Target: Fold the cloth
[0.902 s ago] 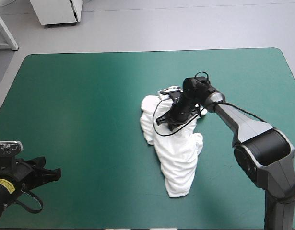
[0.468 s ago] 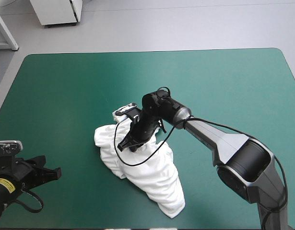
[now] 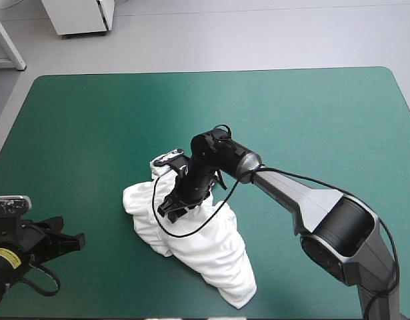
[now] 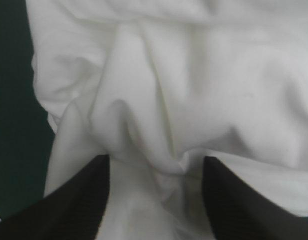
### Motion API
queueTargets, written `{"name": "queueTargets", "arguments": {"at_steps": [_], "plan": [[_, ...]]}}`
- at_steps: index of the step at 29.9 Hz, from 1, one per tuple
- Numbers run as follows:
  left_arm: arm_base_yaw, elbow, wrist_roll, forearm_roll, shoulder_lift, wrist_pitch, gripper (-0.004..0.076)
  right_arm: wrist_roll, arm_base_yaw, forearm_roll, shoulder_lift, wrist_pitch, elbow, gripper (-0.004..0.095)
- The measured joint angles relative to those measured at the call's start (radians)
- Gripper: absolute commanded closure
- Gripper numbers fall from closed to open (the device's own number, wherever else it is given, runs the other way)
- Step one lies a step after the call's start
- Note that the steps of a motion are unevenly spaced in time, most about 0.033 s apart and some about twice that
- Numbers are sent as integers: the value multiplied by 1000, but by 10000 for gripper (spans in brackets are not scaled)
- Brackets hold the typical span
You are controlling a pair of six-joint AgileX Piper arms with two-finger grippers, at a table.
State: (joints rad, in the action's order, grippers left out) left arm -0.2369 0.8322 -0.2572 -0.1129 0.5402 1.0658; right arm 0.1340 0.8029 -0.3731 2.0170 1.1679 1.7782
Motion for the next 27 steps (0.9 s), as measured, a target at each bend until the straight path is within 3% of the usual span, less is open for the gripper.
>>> {"name": "queueTargets", "arguments": {"at_steps": [7,12,16,19,25,27], "plan": [[0,0,0,0,0,-2,733,-50,-1,119,-90,54,91,440],[0,1,93,0,22,2,732,-79,-1,250,-250,64,114,455],[0,7,147,17,109,37,696,-134,-6,284,-355,79,100,455],[0,42,215,75,207,62,619,-170,-6,275,-398,79,90,455],[0,222,362,96,449,101,345,-196,-6,276,-460,79,-1,455],[0,282,401,88,525,130,302,-197,-6,275,-483,79,-43,455]]}}
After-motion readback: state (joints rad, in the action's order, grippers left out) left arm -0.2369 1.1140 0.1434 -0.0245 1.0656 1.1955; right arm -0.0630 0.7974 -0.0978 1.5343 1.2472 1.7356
